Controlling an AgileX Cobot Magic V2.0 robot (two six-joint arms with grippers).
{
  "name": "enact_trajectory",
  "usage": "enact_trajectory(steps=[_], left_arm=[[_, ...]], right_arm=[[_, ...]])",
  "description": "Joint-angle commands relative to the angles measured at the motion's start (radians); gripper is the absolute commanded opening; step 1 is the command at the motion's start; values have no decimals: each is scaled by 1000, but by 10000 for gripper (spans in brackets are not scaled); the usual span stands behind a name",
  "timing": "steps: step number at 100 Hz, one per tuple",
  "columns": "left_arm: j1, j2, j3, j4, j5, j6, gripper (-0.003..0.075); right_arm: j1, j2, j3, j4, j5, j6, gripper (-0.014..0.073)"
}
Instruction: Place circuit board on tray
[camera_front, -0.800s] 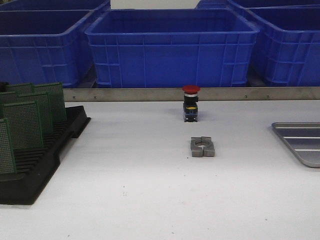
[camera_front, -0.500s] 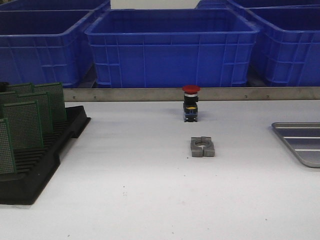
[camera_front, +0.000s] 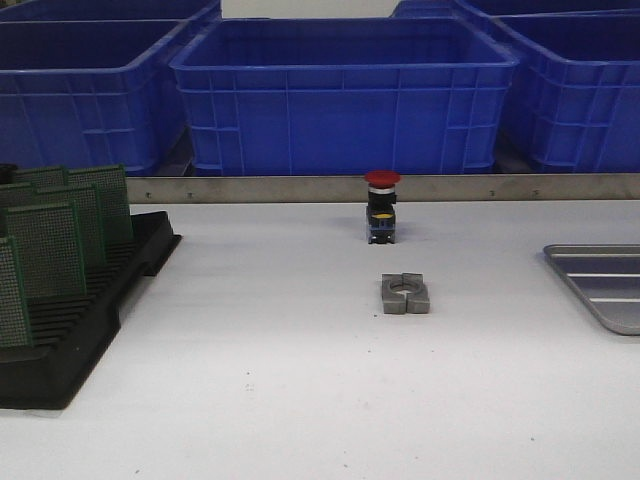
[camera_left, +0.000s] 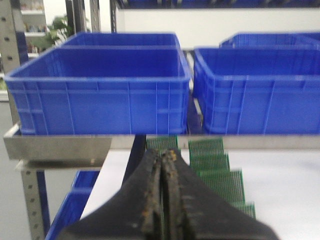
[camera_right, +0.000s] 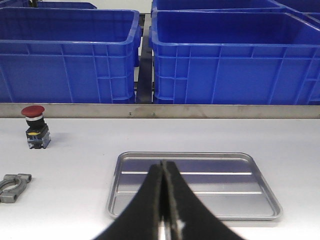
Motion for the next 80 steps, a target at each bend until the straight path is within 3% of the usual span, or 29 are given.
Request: enact_trajectory(steps=[1,15,37,80], left_arm=[[3,-28,15,-45,-171,-10,-20],[3,-28,-60,-45,-122,-8,-20],[3,17,-306,-43,243,-8,-20],[3,443,-650,-39,663,-8,-20]], right_arm=[[-3,-22,1,2,-84,-5,-60],[-3,-22,1,2,-84,-5,-60],[-3,-22,1,2,-84,-5,-60],[-3,-22,1,2,-84,-5,-60]])
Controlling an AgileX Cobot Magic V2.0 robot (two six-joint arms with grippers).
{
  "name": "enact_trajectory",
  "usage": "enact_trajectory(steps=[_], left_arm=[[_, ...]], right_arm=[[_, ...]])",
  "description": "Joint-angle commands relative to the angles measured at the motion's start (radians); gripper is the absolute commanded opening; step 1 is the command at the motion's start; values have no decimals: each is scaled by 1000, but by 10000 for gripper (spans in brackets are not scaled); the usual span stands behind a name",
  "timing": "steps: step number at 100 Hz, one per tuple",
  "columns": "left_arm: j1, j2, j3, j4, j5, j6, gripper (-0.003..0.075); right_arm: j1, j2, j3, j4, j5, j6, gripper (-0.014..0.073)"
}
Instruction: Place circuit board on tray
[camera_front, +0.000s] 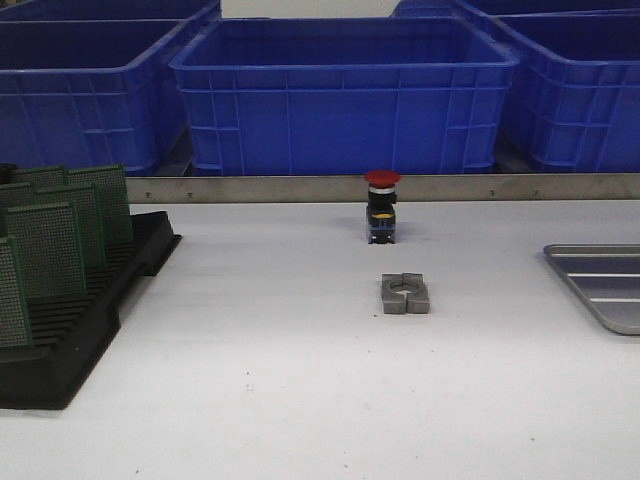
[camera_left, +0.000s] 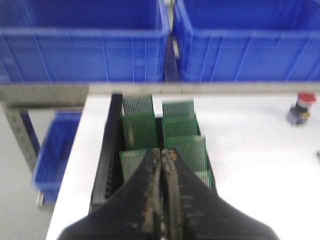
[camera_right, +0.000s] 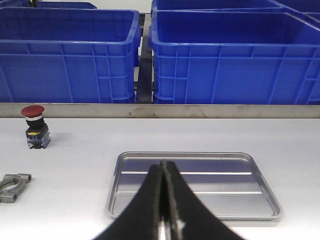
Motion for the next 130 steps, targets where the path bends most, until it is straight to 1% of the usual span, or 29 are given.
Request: enact_trajectory(steps=[1,13,20,27,32,34,39,44,49,55,61,66,71,75,79,84,86,90,92,94,99,100,101,105,116,123,130], left_arm=[[3,116,-84,-6,7,-8,-20],[3,253,-151,-6,43,-8,-13],[3,331,-184,-7,60,-2,34],[3,406,-216,-7,69,19,130],[3,456,-236,-7,69,57,224],[3,477,-244,-7,69,67,249],[3,521,-266,-7,78,98,350],[3,576,-293,-7,94,135,420],[3,625,-322,-7,113,162,456],[3,678,-360,-7,132,210,459],[3,737,-393,-20,151,328,459],[3,774,-421,-31,167,384,459],[3,822,-451,-53,197,473,459],[3,851,-472,-70,235,562,458],[3,890,-496,-75,293,711,458],[1,919,-510,-77,341,845,456],[-2,937,-517,-81,373,933,449],[-11,956,-520,-86,412,1035,437],[-14,962,-520,-88,419,1071,429],[-19,973,-520,-96,425,1141,421],[-30,988,-520,-108,425,1235,400],[-33,995,-520,-118,423,1279,395],[-36,995,-520,-118,420,1279,395],[-45,1010,-520,-149,402,1372,376],[-65,1043,-520,-228,334,1477,353],[-74,1070,-520,-262,314,1487,353],[-89,1101,-520,-262,305,1487,353]], right_arm=[[-3,-22,1,2,-84,-5,-60],[-3,-22,1,2,-84,-5,-60],[-3,-22,1,2,-84,-5,-60],[-3,-22,1,2,-84,-5,-60],[-3,-22,1,2,-84,-5,-60],[-3,-22,1,2,-84,-5,-60],[-3,-22,1,2,-84,-5,-60],[-3,-22,1,2,-84,-5,-60],[-3,-22,1,2,-84,-5,-60],[-3,-22,1,2,-84,-5,-60],[-3,-22,1,2,-84,-5,-60],[-3,-22,1,2,-84,-5,-60],[-3,-22,1,2,-84,-5,-60],[-3,-22,1,2,-84,-5,-60],[-3,-22,1,2,-84,-5,-60],[-3,-22,1,2,-84,-5,-60],[-3,-22,1,2,-84,-5,-60],[-3,-22,1,2,-84,-5,-60],[-3,-22,1,2,-84,-5,-60],[-3,-22,1,2,-84,-5,-60],[-3,-22,1,2,-84,-5,-60],[-3,-22,1,2,-84,-5,-60],[-3,-22,1,2,-84,-5,-60],[-3,-22,1,2,-84,-5,-60],[-3,-22,1,2,-84,-5,-60],[-3,-22,1,2,-84,-5,-60],[-3,-22,1,2,-84,-5,-60]])
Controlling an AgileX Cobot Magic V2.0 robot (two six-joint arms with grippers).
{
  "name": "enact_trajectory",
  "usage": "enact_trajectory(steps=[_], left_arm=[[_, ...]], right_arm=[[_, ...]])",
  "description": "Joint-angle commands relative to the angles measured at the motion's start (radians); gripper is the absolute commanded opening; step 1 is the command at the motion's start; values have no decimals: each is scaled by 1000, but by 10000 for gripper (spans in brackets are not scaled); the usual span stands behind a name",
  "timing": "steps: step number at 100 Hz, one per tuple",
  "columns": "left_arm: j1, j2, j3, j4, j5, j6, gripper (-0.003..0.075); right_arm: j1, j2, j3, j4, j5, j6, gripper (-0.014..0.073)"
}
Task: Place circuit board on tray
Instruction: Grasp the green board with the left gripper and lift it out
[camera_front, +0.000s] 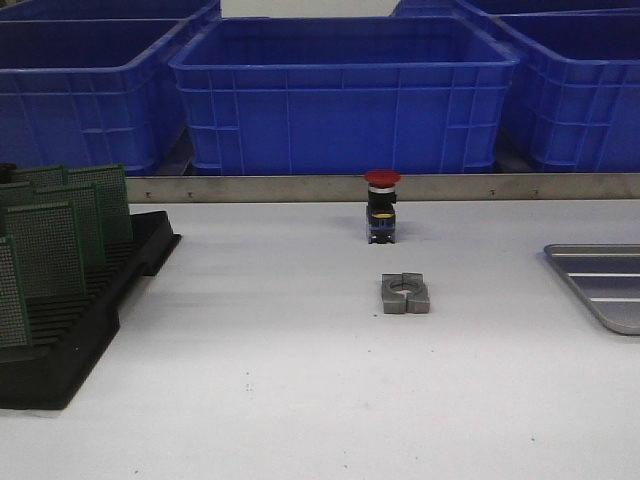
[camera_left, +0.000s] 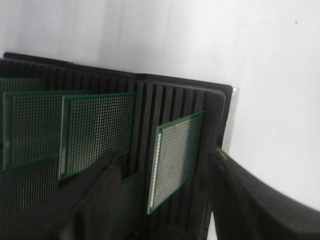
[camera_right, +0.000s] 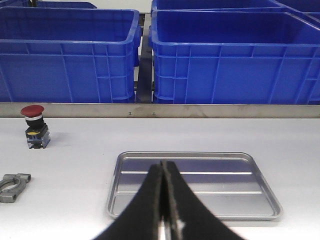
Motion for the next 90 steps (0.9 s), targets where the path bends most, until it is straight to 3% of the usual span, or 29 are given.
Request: enact_trajectory(steps=[1,39,48,65,90], left_arm=[[-19,9,-32,-51,-40,20,353],[-26,175,-32,-47,-76,20,344],[-26,189,-32,-47,-36,20,259],[-26,193,-46,-47,43,20,-21],[-26,191,-213,-128,300,9,-20]], right_arm=[[-3,-22,1,2,-84,-5,-60],[-3,-22,1,2,-84,-5,-60],[-3,-22,1,2,-84,-5,-60],[-3,-22,1,2,-84,-5,-60],[-3,-22,1,2,-84,-5,-60]])
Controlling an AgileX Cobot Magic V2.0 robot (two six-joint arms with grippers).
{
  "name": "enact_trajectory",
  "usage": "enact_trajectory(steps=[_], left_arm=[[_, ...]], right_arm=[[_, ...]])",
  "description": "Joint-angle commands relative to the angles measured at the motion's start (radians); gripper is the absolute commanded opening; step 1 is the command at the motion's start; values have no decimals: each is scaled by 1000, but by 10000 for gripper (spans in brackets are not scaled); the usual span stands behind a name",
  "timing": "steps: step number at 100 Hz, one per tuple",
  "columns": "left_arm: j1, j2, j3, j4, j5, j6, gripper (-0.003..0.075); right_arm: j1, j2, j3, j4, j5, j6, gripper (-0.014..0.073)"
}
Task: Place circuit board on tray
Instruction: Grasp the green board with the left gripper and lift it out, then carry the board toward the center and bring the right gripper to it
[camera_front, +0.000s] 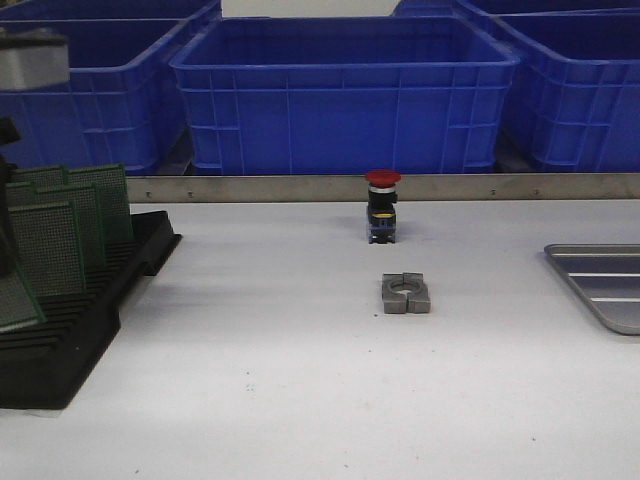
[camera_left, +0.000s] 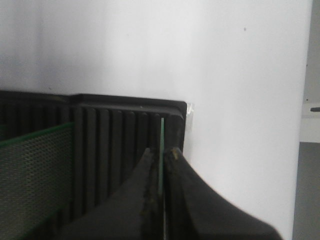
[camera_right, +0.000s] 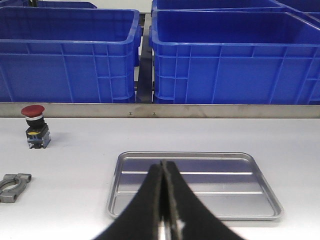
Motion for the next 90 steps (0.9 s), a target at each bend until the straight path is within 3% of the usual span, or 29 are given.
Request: enact_trajectory(steps=[1,12,27,40,71,90], left_arm=[[-9,-40,-83,-100,111,-12,-20],[-11,-43,-115,-248,111,-23,-20],[-17,-35,-117,-571,111,-23,-20],[-86,-33,-117,-747,109,-23,-20],[-312,-33,-117,-762,45,-23,-20],[-388,-33,-117,-762,45,-23,-20]], right_arm=[[-3,-22,1,2,-84,-5,-60],[-3,-22,1,2,-84,-5,-60],[-3,-22,1,2,-84,-5,-60],[-3,-22,1,2,-84,-5,-60],[-3,-22,1,2,-84,-5,-60],[-3,-22,1,2,-84,-5,-60]])
